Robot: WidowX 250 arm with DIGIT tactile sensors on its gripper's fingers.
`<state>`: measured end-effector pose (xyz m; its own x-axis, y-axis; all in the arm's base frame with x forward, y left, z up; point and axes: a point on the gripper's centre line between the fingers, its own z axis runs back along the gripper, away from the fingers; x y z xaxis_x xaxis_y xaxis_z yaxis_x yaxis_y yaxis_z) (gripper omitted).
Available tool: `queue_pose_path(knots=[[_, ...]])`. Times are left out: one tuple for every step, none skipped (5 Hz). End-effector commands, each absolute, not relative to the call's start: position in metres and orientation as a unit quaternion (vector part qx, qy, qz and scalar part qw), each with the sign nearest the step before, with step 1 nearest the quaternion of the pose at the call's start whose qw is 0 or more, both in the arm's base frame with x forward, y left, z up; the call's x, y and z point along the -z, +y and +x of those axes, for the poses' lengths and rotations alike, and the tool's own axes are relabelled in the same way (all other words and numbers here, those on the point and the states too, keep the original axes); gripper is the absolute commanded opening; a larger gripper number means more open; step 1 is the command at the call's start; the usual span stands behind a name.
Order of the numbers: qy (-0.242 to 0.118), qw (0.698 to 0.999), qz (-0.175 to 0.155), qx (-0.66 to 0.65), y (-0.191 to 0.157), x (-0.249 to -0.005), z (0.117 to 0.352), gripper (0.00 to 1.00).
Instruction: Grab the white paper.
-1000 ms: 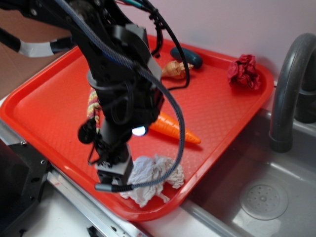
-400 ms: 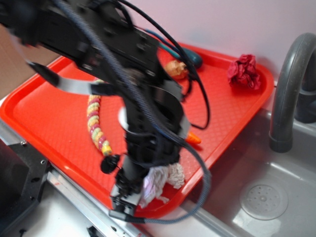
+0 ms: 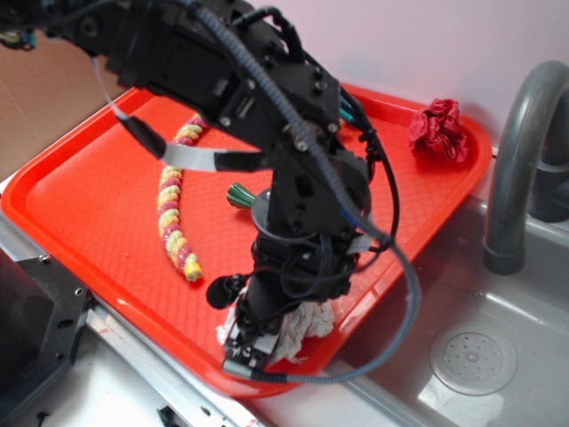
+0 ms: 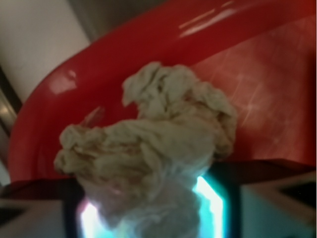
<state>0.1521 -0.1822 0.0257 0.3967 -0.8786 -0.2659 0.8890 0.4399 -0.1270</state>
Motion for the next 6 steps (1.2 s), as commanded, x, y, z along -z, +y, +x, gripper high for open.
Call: queue_pose_path(knots=[[0.044, 0.909, -0.006, 0.415, -0.145, -0.091, 0.151, 0.0], [0.0, 0.954, 0.024, 0.298, -0.105, -0.141, 0.157, 0.0], [-0.009, 0.984, 0.039, 0.176, -0.084, -0.192, 0.153, 0.0], [-0.029, 0.995, 0.06, 0.073, -0.071, -0.227, 0.149, 0.0], [-0.054, 0.994, 0.064, 0.07, -0.072, -0.248, 0.148, 0.0], [-0.06, 0.995, 0.062, 0.047, -0.069, -0.238, 0.152, 0.0]])
